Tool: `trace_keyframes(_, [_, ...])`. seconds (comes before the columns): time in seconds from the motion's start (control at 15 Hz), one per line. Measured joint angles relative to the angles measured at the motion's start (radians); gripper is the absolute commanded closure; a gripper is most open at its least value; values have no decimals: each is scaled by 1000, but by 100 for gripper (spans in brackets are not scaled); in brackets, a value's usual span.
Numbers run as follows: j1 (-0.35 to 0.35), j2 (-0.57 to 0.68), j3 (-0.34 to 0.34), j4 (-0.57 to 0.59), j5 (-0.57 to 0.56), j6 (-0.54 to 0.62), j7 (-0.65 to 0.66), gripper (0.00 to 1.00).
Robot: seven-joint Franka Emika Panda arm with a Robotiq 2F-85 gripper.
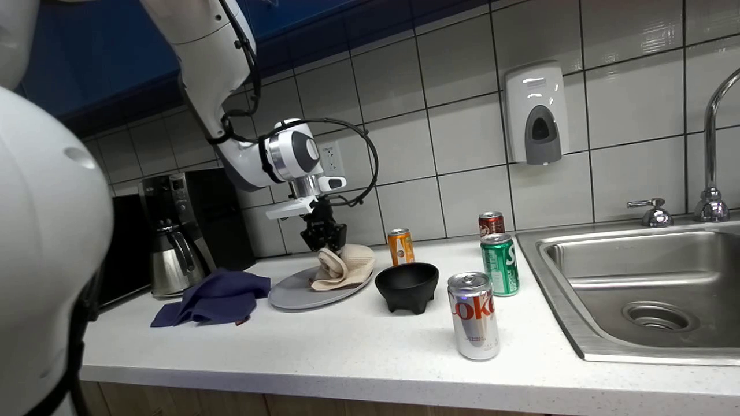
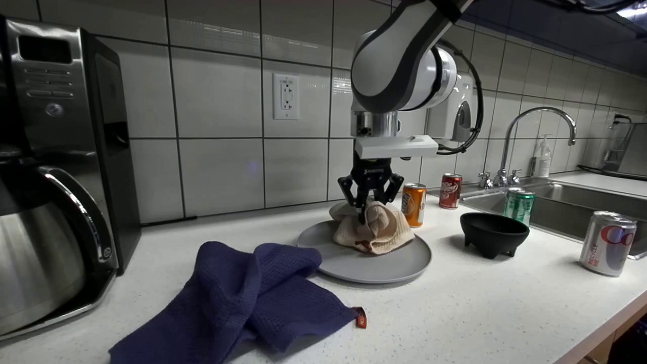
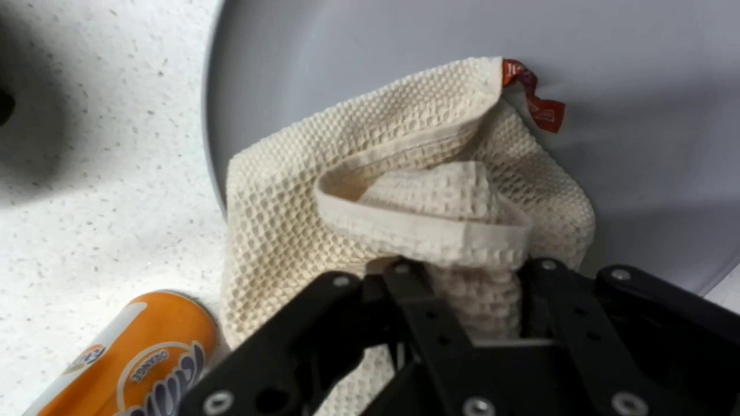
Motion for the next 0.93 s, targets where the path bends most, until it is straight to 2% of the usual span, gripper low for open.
trace_keyframes(0.07, [0,0,0,0,5,1,0,100])
trace_keyframes(0.47, [7,-16,0,0,7,12,0,98])
trace_keyframes(0.93, [64,-67,14,20,-24,12,0,98])
